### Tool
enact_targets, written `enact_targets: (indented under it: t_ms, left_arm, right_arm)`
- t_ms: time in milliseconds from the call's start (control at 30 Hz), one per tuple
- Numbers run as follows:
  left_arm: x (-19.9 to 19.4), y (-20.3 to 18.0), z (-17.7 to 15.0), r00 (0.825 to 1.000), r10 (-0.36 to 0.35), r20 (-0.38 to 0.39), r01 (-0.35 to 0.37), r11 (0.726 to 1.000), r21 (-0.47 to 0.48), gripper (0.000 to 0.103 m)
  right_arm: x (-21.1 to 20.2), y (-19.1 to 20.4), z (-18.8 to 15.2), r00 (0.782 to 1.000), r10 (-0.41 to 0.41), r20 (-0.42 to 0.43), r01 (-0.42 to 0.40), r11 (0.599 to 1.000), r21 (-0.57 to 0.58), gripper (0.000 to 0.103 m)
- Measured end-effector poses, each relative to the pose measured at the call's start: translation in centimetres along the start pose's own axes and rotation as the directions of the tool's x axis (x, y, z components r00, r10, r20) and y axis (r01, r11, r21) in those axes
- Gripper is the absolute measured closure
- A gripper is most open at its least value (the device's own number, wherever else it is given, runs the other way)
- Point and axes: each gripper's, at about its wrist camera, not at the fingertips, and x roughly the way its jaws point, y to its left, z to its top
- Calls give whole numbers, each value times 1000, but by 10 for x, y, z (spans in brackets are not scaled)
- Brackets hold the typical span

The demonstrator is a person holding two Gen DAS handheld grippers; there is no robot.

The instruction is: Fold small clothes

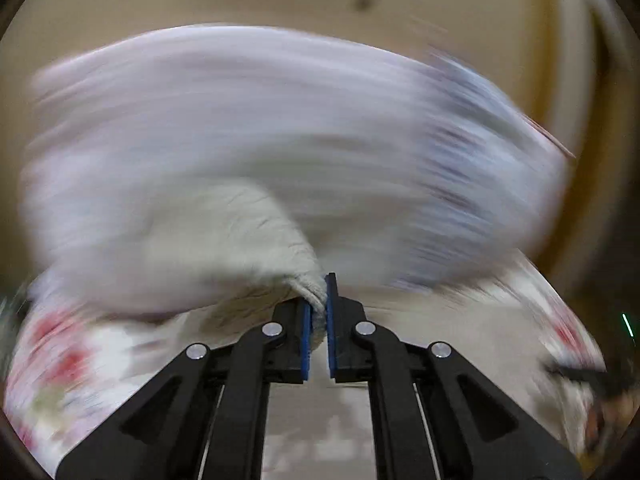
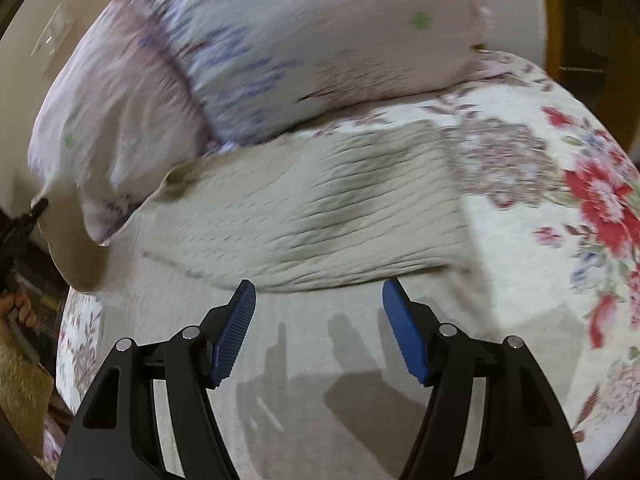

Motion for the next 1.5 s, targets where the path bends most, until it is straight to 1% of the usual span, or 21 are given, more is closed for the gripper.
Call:
enact_targets:
  t_ms: [100,167,233,300,400,467,533,567,667,733,800,900,933,1000,1133,1267,1300,1333,1367,1400,1500]
  left_arm:
    - [51,-84,-25,979,-83,-185,112,982,154,88]
    - [50,-89,-49,972,-66,-226,104,981,161,78]
    - [29,-65,-70,975,-22,-219,46,993,105,45]
    - [6,-34,-90,969,6,-246,-6,1000,2,40]
    - [-31,23,-134,933,83,-350,-139,981,-137,36]
    - [-50,47,-163,907,76,-413,-186,955,-233,36]
    - [-63,51,-184,894,32,-448,-184,936,-301,37]
    - [-68,49,-191,890,6,-456,-173,930,-325,38]
    - [-94,28,-212,893,-73,-444,-112,919,-377,41]
    - [-105,15,-224,883,-151,-445,-64,899,-433,57]
    - [-111,8,-230,878,-176,-445,-54,888,-457,62]
    - [-104,2,-235,846,-238,-476,-25,876,-482,93]
    - [-96,-1,-233,842,-255,-476,-10,874,-486,96]
    - [-92,5,-223,845,-290,-450,31,865,-500,97]
    - [-66,46,-149,920,-287,-268,121,857,-501,97]
    - [-12,85,-70,977,-169,-132,89,880,-466,94]
    - [10,95,-53,982,-148,-121,74,877,-474,87]
    - [27,101,-47,982,-139,-131,58,870,-490,65]
    - [41,109,-42,982,-110,-154,17,861,-509,47]
    - [50,120,-42,981,-33,-194,-75,847,-527,20]
    - [48,138,-60,972,-27,-232,-106,833,-543,19]
  right_arm:
    - [-3,-22,-2,1000,-21,-9,22,999,46,35]
    - [-8,-32,-7,1000,-22,-16,23,998,65,35]
    - [-17,-45,-16,999,-35,-25,36,996,76,35]
    - [-25,-61,-29,997,-50,-62,55,994,95,35]
    - [-30,-81,-53,990,-28,-136,49,987,152,42]
    - [-37,-88,-71,987,-5,-159,33,984,176,45]
    - [-42,-89,-82,982,38,-186,-2,982,190,52]
    - [-45,-89,-88,975,85,-205,-41,978,207,61]
    - [-46,-92,-114,926,252,-281,-167,941,293,85]
    - [-47,-92,-135,887,339,-314,-225,910,348,91]
    - [-47,-93,-149,850,414,-326,-268,873,408,93]
    - [-43,-87,-149,823,471,-318,-318,845,429,95]
    - [-41,-81,-140,818,491,-301,-349,838,419,95]
    - [-39,-73,-117,823,511,-249,-397,830,392,96]
    - [-35,-62,-38,835,548,-50,-505,799,327,96]
    - [-10,-53,55,862,487,139,-506,814,284,95]
    - [0,-54,72,881,445,162,-474,830,294,92]
    - [13,-56,87,898,405,172,-439,841,316,85]
    - [27,-58,99,923,350,158,-384,855,347,59]
    - [38,-61,104,948,295,123,-319,863,392,43]
    - [39,-67,92,948,294,120,-317,844,433,32]
